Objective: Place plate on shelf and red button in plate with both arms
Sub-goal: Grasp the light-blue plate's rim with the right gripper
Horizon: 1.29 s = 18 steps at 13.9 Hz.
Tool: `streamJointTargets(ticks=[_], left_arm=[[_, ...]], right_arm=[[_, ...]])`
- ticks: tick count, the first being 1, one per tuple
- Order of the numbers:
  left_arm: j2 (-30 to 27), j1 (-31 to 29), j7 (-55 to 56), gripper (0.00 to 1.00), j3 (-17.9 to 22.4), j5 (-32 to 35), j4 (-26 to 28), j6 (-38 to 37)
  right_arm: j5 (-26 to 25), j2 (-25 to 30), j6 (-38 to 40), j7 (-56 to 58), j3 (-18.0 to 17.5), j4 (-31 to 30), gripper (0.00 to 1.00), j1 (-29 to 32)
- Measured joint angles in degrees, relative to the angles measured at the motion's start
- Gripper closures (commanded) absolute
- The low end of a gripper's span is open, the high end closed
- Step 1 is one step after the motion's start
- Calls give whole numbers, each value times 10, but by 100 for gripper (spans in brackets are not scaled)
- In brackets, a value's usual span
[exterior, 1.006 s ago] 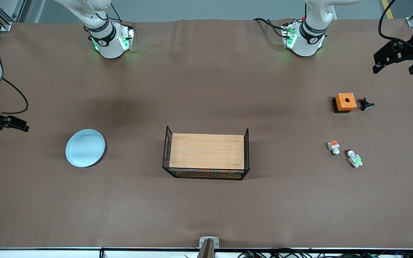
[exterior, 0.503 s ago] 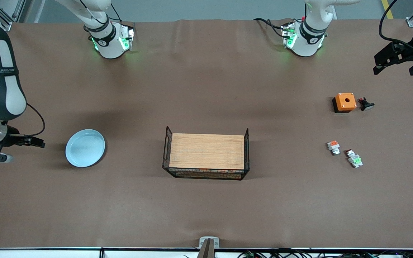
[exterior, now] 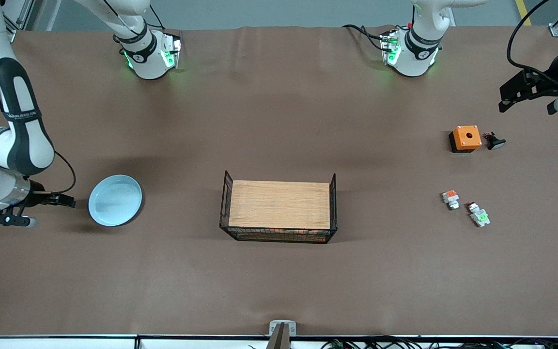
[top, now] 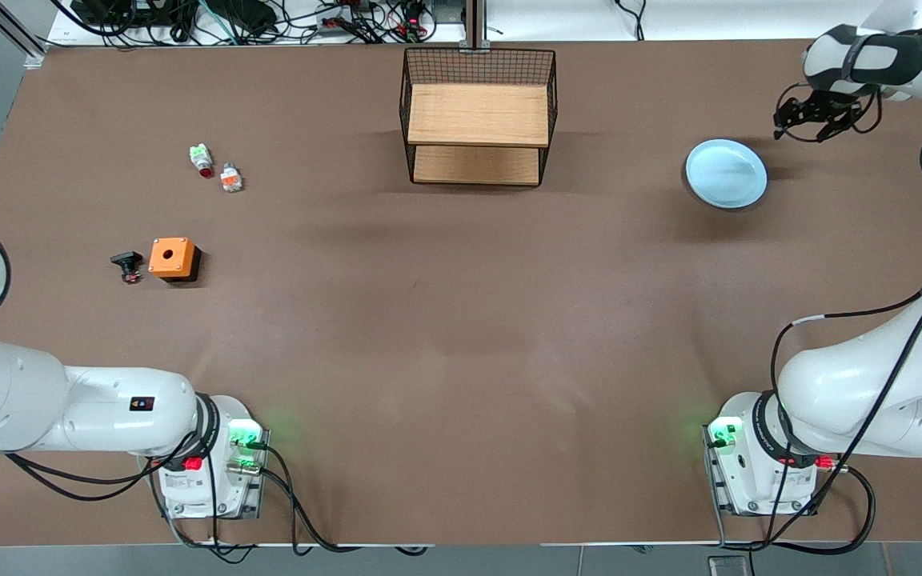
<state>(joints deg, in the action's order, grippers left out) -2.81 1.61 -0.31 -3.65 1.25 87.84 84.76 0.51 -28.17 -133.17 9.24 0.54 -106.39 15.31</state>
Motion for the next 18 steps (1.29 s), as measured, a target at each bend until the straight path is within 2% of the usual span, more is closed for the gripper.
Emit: streamJointTargets(ticks=[4, 9, 16, 18], left_arm=[[3, 0, 0, 0, -2, 0, -1, 0], [3, 0, 0, 0, -10, 0, -2, -18], [2, -4, 0, 0, -14, 0, -5, -20], [2, -4, 0, 0, -14, 0, -5, -20]], right_arm=[[9, -13, -50, -1, -5, -34, 6, -3], [9, -15, -51, -2, -5, -56, 31, -3], [20, -23, -51, -2, -9, -69, 52, -7], [37, -28, -52, -2, -9, -69, 63, -12]])
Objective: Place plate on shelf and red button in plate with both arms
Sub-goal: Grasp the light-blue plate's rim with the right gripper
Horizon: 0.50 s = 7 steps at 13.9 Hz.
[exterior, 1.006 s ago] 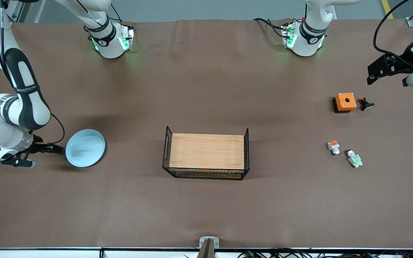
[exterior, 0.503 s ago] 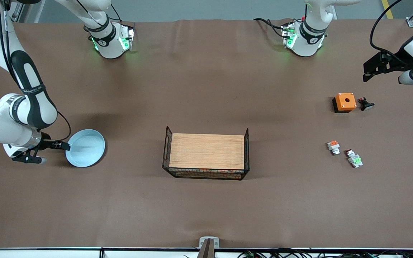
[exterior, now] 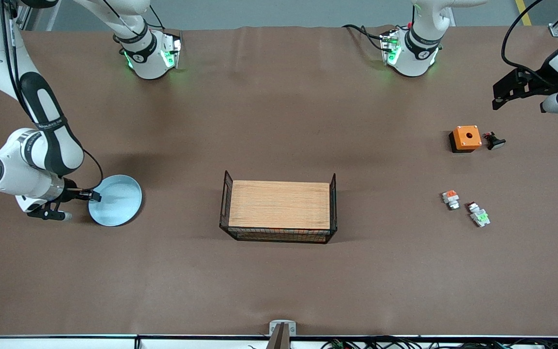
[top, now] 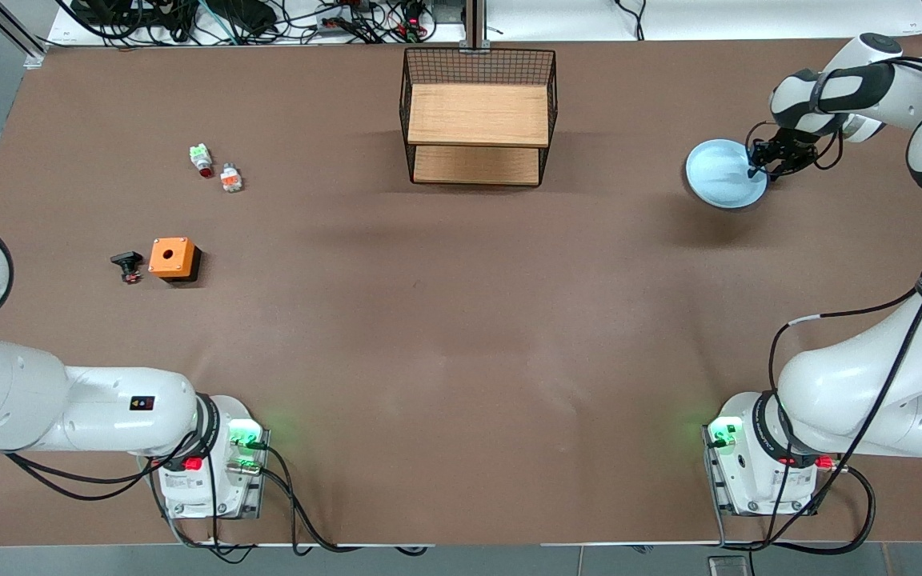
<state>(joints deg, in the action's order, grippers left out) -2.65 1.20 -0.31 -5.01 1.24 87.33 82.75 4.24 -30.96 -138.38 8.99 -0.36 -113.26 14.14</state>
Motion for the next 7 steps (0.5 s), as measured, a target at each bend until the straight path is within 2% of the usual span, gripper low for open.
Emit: streamJointTargets(ticks=[7], left_arm=[[0, -3, 0, 0, 2, 0, 0, -1]], right_arm=[[16, -1, 0, -4, 2, 0, 95, -1]])
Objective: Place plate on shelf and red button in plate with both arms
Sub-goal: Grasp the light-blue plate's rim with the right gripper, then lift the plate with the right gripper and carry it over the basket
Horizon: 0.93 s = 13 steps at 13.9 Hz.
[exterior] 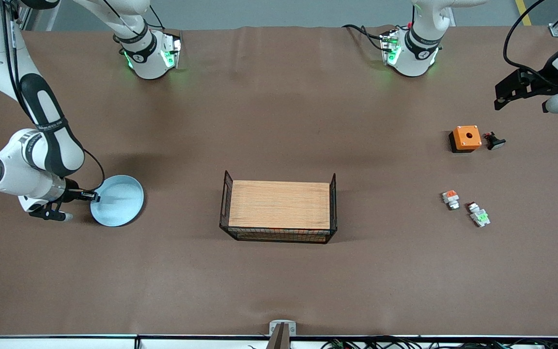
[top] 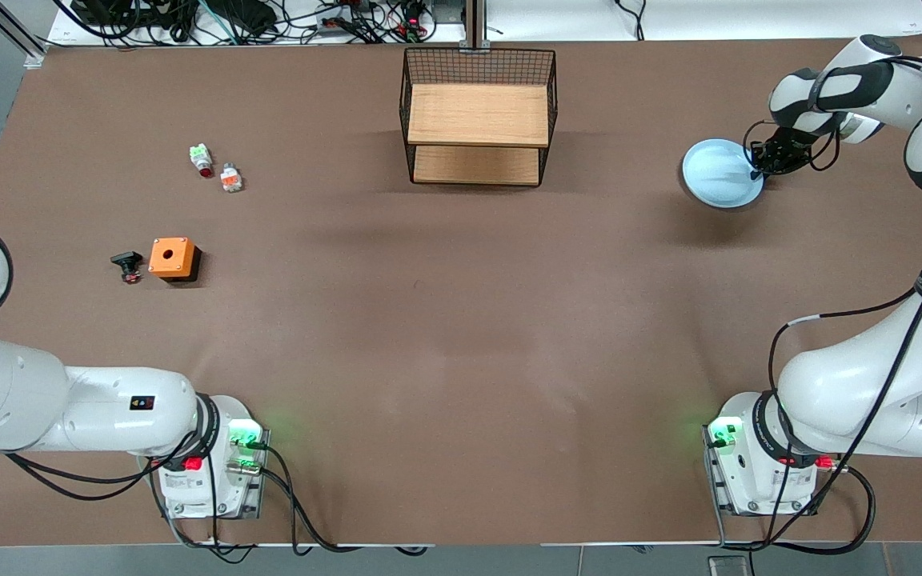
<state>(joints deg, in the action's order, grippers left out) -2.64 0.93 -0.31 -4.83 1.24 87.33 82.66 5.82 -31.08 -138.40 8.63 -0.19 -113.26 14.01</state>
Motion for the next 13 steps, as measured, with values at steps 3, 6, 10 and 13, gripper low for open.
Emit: streamJointTargets(ticks=[3, 6, 10, 13], left_arm=[[0, 0, 0, 0, 0, 0, 0, 0], [0, -1, 0, 0, 0, 0, 0, 0], [0, -1, 0, 0, 0, 0, 0, 6], [0, -1, 0, 0, 0, 0, 0, 23]], right_arm=[[0, 1, 2, 1, 0, 1, 96, 0], [0, 4, 4, 1, -1, 1, 95, 0], [0, 21, 34, 2, 0, 13, 98, 0], [0, 47, 164, 2, -1, 56, 98, -3]])
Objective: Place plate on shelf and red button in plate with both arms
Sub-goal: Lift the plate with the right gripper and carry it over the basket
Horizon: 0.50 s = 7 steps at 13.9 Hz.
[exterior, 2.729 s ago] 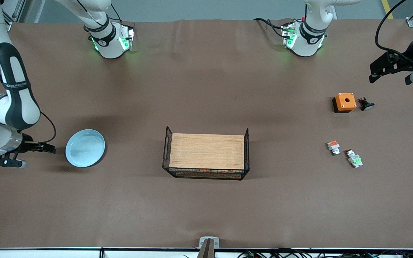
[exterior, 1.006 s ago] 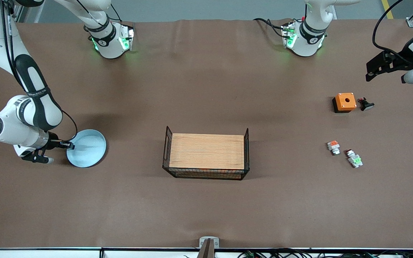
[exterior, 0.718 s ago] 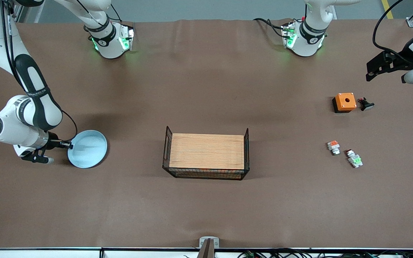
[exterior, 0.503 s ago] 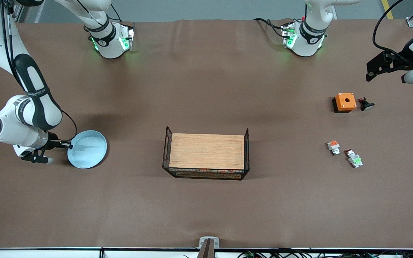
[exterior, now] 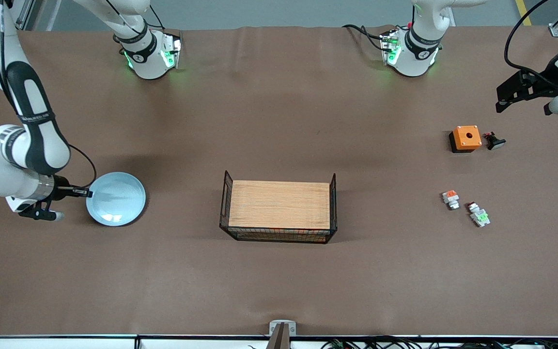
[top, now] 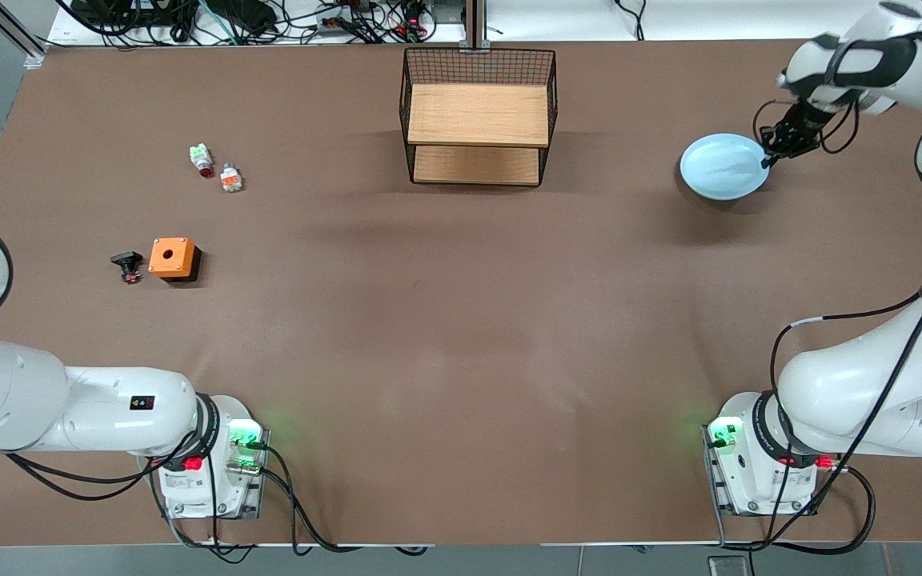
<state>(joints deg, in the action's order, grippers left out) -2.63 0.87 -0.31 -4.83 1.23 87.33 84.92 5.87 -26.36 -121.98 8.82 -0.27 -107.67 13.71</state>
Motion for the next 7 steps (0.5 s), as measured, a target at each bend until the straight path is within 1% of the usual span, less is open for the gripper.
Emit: streamJointTargets(ticks=[3, 7], left_arm=[[0, 0, 0, 0, 0, -12, 0, 15], [0, 0, 0, 0, 0, -19, 0, 24]], right_arm=[[0, 45, 99, 0, 0, 28, 98, -2], [0, 145, 247, -9, -1, 35, 98, -14]])
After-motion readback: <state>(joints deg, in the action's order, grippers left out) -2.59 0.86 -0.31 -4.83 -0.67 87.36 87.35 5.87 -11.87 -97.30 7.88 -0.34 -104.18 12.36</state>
